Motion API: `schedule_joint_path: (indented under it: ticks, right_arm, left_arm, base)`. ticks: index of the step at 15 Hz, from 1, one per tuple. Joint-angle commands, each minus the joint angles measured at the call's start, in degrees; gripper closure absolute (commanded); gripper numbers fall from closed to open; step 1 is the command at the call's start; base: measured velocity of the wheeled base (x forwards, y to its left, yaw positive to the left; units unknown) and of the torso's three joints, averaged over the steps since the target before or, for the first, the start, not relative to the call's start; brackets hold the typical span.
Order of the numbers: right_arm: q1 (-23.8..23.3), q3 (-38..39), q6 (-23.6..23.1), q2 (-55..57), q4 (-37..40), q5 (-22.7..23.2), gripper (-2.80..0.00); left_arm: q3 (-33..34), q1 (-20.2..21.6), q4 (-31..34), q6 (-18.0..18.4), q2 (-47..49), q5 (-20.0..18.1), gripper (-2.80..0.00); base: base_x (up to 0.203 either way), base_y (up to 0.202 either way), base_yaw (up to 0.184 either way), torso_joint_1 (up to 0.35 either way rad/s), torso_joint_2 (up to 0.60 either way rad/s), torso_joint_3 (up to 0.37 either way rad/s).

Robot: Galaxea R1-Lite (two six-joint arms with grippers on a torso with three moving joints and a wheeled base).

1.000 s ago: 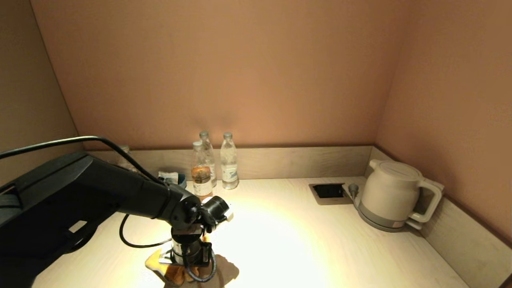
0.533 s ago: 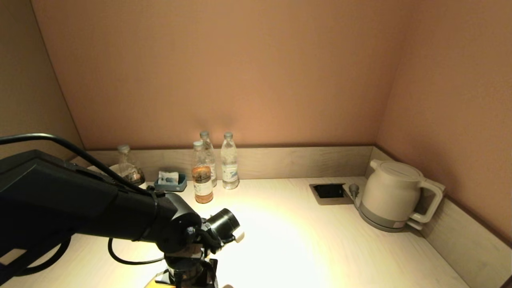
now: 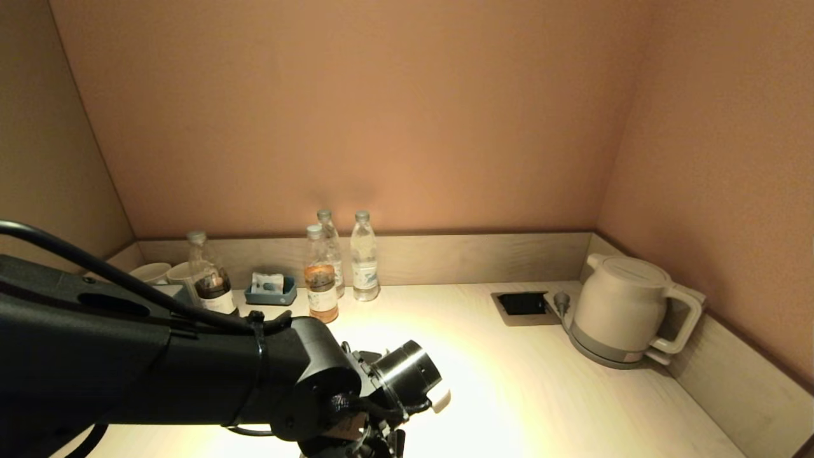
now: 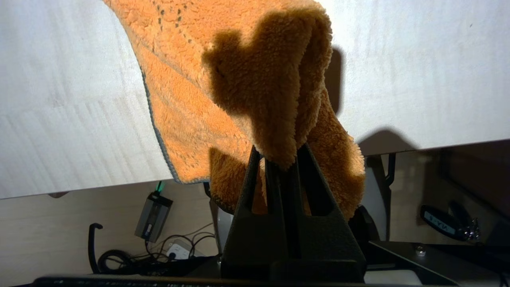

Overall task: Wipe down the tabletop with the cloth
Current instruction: Sweep the stains on the table

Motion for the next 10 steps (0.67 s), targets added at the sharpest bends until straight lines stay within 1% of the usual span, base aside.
schedule_joint_path:
  ticks: [1, 3, 6, 7, 10]
  right_arm:
    - [0.0, 0.0, 0.0, 0.0, 0.0, 0.0, 0.0]
    - [0.0, 0.0, 0.0, 0.0, 0.0, 0.0, 0.0]
    - [0.0, 0.0, 0.0, 0.0, 0.0, 0.0, 0.0]
    - [0.0, 0.0, 0.1, 0.0, 0.0, 0.0, 0.0]
    - [0.0, 0.0, 0.0, 0.0, 0.0, 0.0, 0.0]
  left_arm:
    - [-2.7, -0.4, -0.5, -0.2, 0.8, -0.8, 0.0]
    - [-6.2, -0.5, -2.1, 0.3, 2.4, -2.1, 0.0]
    - [-8.0, -0.5, -2.3, 0.3, 3.1, -2.2, 0.0]
    - [-10.3, -0.5, -2.3, 0.5, 3.1, -2.2, 0.0]
    - [-12.7, -0.5, -2.4, 1.0, 2.5, -2.3, 0.0]
  base:
    - [0.0, 0.0, 0.0, 0.0, 0.0, 0.0]
    - [0.0, 0.0, 0.0, 0.0, 0.0, 0.0]
    - [0.0, 0.0, 0.0, 0.0, 0.0, 0.0]
    - [0.0, 0.0, 0.0, 0.0, 0.0, 0.0]
    - [0.0, 0.0, 0.0, 0.0, 0.0, 0.0]
